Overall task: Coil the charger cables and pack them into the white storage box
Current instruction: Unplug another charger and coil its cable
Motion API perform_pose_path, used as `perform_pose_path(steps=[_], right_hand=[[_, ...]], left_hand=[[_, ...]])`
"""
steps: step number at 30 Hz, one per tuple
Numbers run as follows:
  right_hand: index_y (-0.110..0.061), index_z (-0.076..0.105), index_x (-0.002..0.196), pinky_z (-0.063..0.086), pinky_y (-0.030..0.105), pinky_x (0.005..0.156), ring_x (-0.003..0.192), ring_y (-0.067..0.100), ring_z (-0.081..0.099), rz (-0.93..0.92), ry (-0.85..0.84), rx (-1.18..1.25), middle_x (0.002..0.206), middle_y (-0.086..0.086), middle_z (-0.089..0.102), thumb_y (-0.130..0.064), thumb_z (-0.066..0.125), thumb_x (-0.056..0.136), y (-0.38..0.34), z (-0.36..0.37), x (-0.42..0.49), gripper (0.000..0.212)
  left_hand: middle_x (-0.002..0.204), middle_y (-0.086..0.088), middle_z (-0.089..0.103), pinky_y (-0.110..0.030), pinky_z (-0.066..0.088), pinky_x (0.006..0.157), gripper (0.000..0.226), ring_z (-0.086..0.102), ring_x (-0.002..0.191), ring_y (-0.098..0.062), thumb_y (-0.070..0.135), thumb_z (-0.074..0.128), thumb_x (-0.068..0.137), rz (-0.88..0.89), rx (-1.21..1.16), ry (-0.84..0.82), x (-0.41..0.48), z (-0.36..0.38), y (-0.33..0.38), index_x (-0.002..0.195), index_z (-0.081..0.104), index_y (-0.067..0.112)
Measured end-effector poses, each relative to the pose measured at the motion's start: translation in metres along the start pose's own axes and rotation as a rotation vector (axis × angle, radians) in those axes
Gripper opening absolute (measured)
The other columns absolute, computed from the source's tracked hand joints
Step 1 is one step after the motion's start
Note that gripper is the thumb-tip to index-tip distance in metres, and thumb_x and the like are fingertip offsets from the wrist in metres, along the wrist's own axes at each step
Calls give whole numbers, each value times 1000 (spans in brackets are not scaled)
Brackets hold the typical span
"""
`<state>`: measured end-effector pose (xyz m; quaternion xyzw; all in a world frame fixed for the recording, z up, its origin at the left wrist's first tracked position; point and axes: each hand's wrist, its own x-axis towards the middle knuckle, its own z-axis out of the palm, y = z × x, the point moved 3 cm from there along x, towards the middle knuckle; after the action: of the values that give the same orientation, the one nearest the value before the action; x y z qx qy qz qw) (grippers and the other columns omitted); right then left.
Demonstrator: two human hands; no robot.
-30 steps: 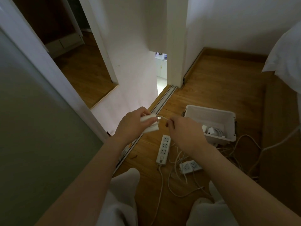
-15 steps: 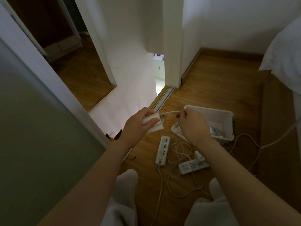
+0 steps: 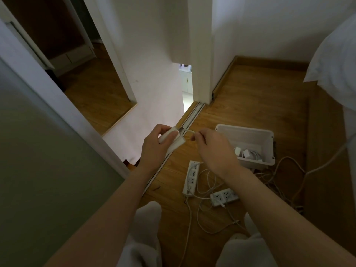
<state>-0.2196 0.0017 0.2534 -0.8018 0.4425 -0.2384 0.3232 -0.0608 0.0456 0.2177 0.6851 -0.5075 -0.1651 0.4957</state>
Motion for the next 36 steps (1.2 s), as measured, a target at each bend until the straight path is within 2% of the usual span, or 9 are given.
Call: perform_pose_path(steps=[5,12,17,20,23,26,30,33,36], right_hand=[[-15,60,102,38,24,51,51,6,44,-86,-49,-53,64,-6,52,-29,30,101,-10,2,-11,33],[-14,49,117,50,31,63,68,17,58,-223,-235,-260,85,3,62,-30,26,102,-15,24,-26,32],[-17,48,117,40,26,55,67,15,51,-262,-346,-281,80,-1,52,-22,32,101,-11,36,-27,23],[-19,56,114,38,22,57,61,8,47,-241,-360,-183,77,-5,54,-25,32,101,-4,29,-21,28],[-19,61,110,32,18,51,52,2,40,-242,-428,-104,62,-13,44,-24,36,100,2,26,-19,28],[-18,64,108,35,19,51,47,3,40,-185,-550,-35,58,-12,43,-22,38,100,8,30,-21,28],[-14,66,107,35,7,47,43,-8,45,-105,-679,18,59,-10,45,-22,39,100,17,25,-18,28],[-16,67,102,35,9,51,53,-2,46,-88,-673,-41,68,-4,52,-25,40,99,30,17,-13,28],[-20,66,93,39,21,56,60,10,49,-61,-576,-71,71,-2,56,-28,42,98,44,8,-4,25]], left_hand=[[95,11,53,-12,52,62,17,57,86,-9,31,52,93,-72,-26,84,-2,7,6,106,45,24],[124,-13,45,-17,51,62,29,56,104,-22,31,43,97,-360,-137,67,1,20,1,118,35,13],[108,-7,51,-19,49,60,38,58,90,-16,38,32,99,-563,-283,69,1,22,6,126,36,12],[85,-9,55,-22,52,47,41,58,71,-16,41,31,100,-710,-518,11,4,21,11,113,47,5],[92,-15,55,-31,57,59,41,57,76,-21,40,36,98,-755,-1086,-24,-2,24,18,114,48,4],[93,-15,52,-28,56,51,35,54,71,-20,33,38,99,-811,-1367,-58,-5,23,23,117,47,5],[72,-8,50,-17,33,38,34,44,49,-12,29,31,98,-760,-1148,-254,-5,16,34,94,56,6],[67,-6,53,-17,27,37,44,42,44,-9,30,32,96,-643,-983,-402,-4,7,39,82,69,9],[78,-5,57,-19,35,43,38,51,55,-10,37,33,98,-523,-586,-480,-3,-4,37,96,65,16]])
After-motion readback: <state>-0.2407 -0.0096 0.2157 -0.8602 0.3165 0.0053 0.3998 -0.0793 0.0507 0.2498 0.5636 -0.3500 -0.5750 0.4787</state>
